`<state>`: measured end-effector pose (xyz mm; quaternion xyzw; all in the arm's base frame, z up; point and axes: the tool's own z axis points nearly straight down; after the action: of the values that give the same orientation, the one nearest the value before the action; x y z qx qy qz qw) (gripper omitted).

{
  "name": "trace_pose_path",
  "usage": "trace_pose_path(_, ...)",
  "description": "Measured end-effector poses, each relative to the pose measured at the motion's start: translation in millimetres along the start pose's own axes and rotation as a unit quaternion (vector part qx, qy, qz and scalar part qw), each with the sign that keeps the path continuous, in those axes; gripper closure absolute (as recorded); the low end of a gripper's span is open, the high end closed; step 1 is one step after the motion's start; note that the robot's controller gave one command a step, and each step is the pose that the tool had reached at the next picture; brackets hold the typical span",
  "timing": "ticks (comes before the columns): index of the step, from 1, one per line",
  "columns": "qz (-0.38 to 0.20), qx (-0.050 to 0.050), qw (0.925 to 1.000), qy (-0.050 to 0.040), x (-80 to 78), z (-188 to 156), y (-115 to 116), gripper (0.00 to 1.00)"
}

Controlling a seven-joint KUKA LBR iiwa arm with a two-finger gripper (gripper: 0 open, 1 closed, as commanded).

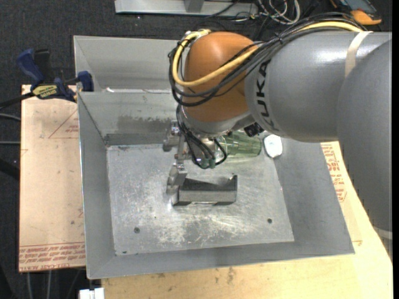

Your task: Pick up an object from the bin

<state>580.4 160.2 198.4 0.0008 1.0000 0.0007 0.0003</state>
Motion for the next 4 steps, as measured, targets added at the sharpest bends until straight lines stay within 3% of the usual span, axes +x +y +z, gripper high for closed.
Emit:
trace_pose_path(1,0.0,0.0,1.0,0.0,0.0,0,0,0.0)
trace_pose_path(2,-0.084,-0.001,0.9964,-0.0022,2.5,13,-20,0.0)
trace_pose_path(3,-0.213,0.001,0.977,-0.0023,6.6,73,-54,0.0)
trace_pose_path(4,-0.213,-0.001,0.977,0.0036,-3.7,98,-65,0.0)
